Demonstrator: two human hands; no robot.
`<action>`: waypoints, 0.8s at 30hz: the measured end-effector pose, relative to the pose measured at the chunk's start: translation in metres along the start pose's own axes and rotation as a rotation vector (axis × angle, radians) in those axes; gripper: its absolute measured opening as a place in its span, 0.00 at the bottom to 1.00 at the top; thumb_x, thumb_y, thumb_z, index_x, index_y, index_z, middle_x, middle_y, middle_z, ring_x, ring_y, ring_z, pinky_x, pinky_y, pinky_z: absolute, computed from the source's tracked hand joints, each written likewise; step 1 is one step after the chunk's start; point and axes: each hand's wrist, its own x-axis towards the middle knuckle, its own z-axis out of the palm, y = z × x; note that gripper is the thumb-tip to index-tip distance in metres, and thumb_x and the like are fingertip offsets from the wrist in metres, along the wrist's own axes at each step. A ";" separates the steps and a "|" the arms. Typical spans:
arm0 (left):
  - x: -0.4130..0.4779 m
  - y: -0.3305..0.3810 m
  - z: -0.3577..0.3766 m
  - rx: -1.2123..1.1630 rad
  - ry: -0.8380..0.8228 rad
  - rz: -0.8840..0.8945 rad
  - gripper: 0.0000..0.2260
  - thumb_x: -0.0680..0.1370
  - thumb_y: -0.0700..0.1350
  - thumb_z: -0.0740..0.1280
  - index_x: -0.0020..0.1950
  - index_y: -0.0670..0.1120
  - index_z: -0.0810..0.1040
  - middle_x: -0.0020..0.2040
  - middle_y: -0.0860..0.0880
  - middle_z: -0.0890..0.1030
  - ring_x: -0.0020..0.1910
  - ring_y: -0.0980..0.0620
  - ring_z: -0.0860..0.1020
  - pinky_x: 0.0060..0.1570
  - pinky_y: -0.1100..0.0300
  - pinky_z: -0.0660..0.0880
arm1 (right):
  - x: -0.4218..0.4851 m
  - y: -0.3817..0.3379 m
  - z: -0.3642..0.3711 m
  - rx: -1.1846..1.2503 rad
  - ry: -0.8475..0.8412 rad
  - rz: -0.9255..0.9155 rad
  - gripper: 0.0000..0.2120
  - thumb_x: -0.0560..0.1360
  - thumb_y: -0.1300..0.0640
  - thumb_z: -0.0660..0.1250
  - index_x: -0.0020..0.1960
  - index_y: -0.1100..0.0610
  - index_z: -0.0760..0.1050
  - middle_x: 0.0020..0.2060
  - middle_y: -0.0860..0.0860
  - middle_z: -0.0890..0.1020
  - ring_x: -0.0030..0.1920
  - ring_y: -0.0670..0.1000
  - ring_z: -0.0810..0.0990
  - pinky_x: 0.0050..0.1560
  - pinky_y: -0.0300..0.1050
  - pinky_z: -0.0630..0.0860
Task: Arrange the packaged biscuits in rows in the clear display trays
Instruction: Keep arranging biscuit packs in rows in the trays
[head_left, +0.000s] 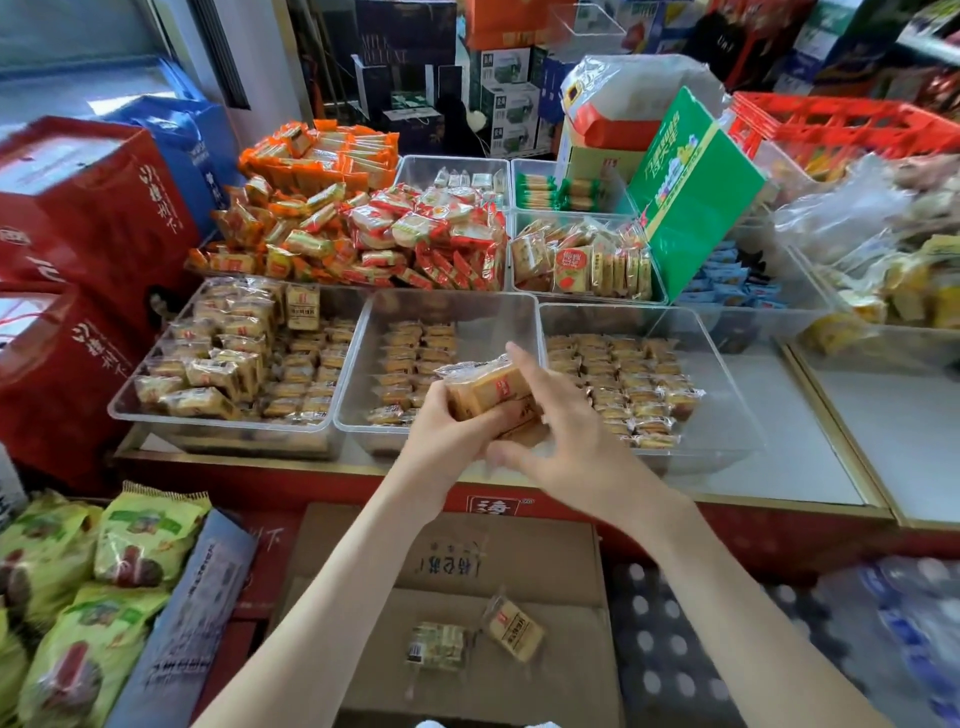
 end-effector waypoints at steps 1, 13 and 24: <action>0.001 0.000 -0.004 0.067 -0.018 0.008 0.21 0.71 0.47 0.77 0.59 0.47 0.73 0.54 0.45 0.82 0.49 0.49 0.83 0.45 0.56 0.82 | 0.000 0.003 -0.008 0.038 0.013 0.022 0.37 0.76 0.46 0.67 0.78 0.44 0.51 0.66 0.43 0.67 0.67 0.44 0.65 0.67 0.42 0.66; -0.007 -0.006 0.001 0.559 -0.111 0.312 0.24 0.68 0.48 0.79 0.56 0.47 0.70 0.49 0.51 0.80 0.44 0.54 0.81 0.40 0.53 0.81 | 0.014 0.028 -0.024 -0.302 0.248 -0.443 0.09 0.76 0.57 0.65 0.47 0.61 0.82 0.41 0.51 0.83 0.46 0.47 0.76 0.51 0.35 0.72; -0.006 -0.004 -0.009 0.588 -0.303 0.171 0.19 0.70 0.47 0.77 0.52 0.49 0.69 0.50 0.51 0.81 0.48 0.53 0.82 0.46 0.51 0.82 | 0.013 0.029 -0.013 -0.249 0.202 -0.284 0.05 0.78 0.67 0.60 0.47 0.61 0.73 0.41 0.49 0.76 0.39 0.50 0.77 0.39 0.41 0.77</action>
